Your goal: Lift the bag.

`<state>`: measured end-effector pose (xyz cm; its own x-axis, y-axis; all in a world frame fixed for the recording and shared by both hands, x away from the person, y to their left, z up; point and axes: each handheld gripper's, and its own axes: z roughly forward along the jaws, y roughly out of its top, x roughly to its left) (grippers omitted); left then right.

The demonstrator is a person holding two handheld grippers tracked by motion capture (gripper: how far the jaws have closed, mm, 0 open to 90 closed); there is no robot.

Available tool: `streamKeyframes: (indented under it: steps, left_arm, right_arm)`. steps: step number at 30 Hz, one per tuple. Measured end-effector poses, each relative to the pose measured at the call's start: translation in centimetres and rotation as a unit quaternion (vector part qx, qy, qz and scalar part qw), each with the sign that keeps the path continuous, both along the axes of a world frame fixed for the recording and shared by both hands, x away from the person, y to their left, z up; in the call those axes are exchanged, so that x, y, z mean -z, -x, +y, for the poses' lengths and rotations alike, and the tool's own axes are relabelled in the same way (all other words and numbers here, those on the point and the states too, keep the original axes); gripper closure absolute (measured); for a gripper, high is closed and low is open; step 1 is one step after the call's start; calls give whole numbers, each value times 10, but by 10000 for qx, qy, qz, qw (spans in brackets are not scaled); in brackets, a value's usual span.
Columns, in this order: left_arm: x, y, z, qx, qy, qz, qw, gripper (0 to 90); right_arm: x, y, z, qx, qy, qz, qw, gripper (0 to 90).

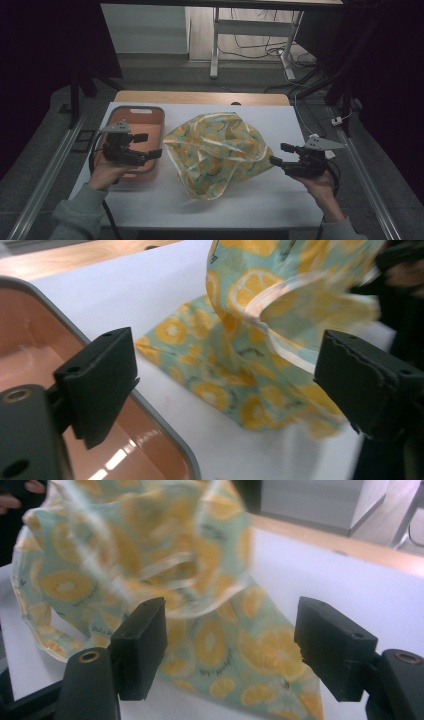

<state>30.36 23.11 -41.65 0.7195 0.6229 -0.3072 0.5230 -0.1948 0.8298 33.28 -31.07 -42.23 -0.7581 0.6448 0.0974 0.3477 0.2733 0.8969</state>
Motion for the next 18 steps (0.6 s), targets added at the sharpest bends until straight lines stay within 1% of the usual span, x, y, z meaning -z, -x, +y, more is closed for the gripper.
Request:
streamKeyframes:
  steps: [1, 2, 5, 7, 11, 13, 18]
  left_arm:
    - [0, 3, 4, -7, 42, 9, 10000, 89]
    - [1, 5, 7, -74, 4, 2, 10000, 91]
    - [6, 10, 14, -292, -192, 38, 9994, 103]
    - [11, 10, 15, -460, -323, 77, 9984, 119]
    - [21, 11, 14, -509, -451, 157, 9976, 144]
    - [24, 12, 12, -499, -513, 161, 9973, 146]
    - [29, 9, 9, -508, -561, 214, 9969, 152]
  right_arm:
    - [4, -1, -1, 15, -1, 47, 10000, 297]
    - [7, -2, -2, 30, 5, 87, 10000, 299]
    - [16, -3, -3, 66, 155, 162, 9997, 301]
    - [21, -3, -5, 76, 218, 180, 9996, 309]
    - [28, -1, -7, 155, 407, 149, 9989, 323]
    - [30, 1, -9, 166, 449, 93, 9988, 330]
    - [33, 2, -10, 201, 504, 21, 9985, 343]
